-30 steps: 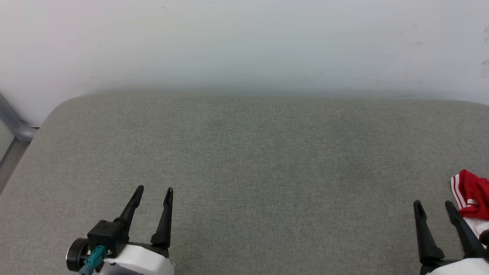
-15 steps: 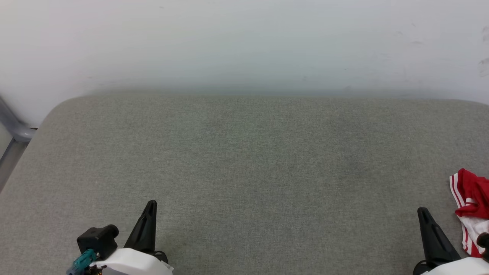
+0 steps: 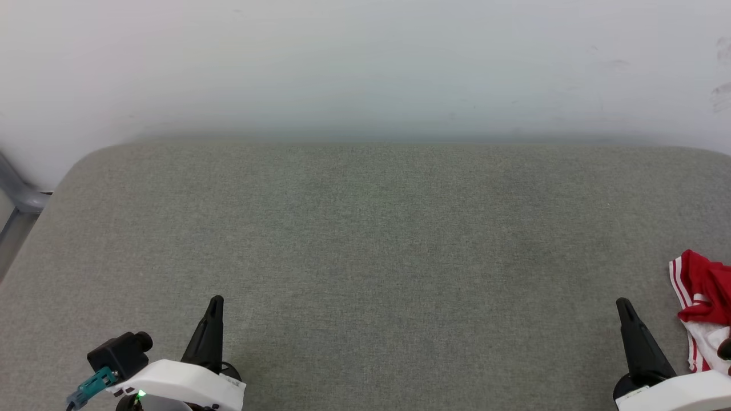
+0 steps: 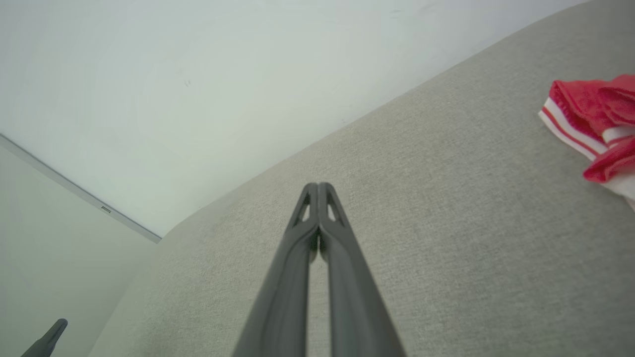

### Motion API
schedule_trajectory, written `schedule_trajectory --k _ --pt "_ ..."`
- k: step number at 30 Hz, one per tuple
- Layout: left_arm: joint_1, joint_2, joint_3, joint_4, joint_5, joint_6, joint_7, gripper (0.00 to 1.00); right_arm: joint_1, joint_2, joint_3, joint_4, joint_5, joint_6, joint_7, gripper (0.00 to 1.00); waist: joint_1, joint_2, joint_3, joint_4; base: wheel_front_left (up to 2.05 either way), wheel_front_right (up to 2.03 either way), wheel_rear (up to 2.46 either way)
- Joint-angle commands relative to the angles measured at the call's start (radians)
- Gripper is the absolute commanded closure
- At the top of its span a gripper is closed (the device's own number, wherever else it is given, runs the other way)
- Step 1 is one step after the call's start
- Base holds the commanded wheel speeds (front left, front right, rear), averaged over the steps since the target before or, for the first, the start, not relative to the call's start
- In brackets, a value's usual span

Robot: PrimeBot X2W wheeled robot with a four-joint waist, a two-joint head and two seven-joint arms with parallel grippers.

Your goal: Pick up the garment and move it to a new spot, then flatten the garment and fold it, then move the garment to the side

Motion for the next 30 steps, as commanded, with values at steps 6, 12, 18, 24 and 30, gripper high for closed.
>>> schedule_trajectory --k 6,12,18,24,30 --pt "-0.037 -0.007 0.022 -0.006 -0.089 -0.010 0.023 1.00 -0.043 -0.008 0.004 0.017 0.098 0.000 0.004 1.00 0.0000 -0.0001 0.001 -0.002 0.00 0.00 0.00" --pt "-0.043 -0.015 0.037 -0.001 -0.166 -0.015 0.045 1.00 -0.061 -0.009 0.007 0.041 0.179 0.000 0.008 1.00 0.0000 -0.0001 0.001 -0.005 0.00 0.00 0.00" --pt "-0.050 -0.022 0.052 0.004 -0.238 -0.017 0.065 1.00 -0.079 -0.009 0.009 0.064 0.255 0.000 0.012 1.00 0.0000 -0.0001 0.002 -0.007 0.00 0.00 0.00" --pt "-0.056 -0.029 0.065 0.008 -0.304 -0.022 0.084 1.00 -0.096 -0.009 0.011 0.086 0.326 0.000 0.014 1.00 0.0000 -0.0001 0.002 -0.010 0.00 0.00 0.00" --pt "-0.061 -0.035 0.078 0.013 -0.368 -0.025 0.102 1.00 -0.111 -0.009 0.013 0.107 0.393 0.000 0.018 1.00 0.0000 -0.0001 0.003 -0.013 0.00 0.00 0.00"
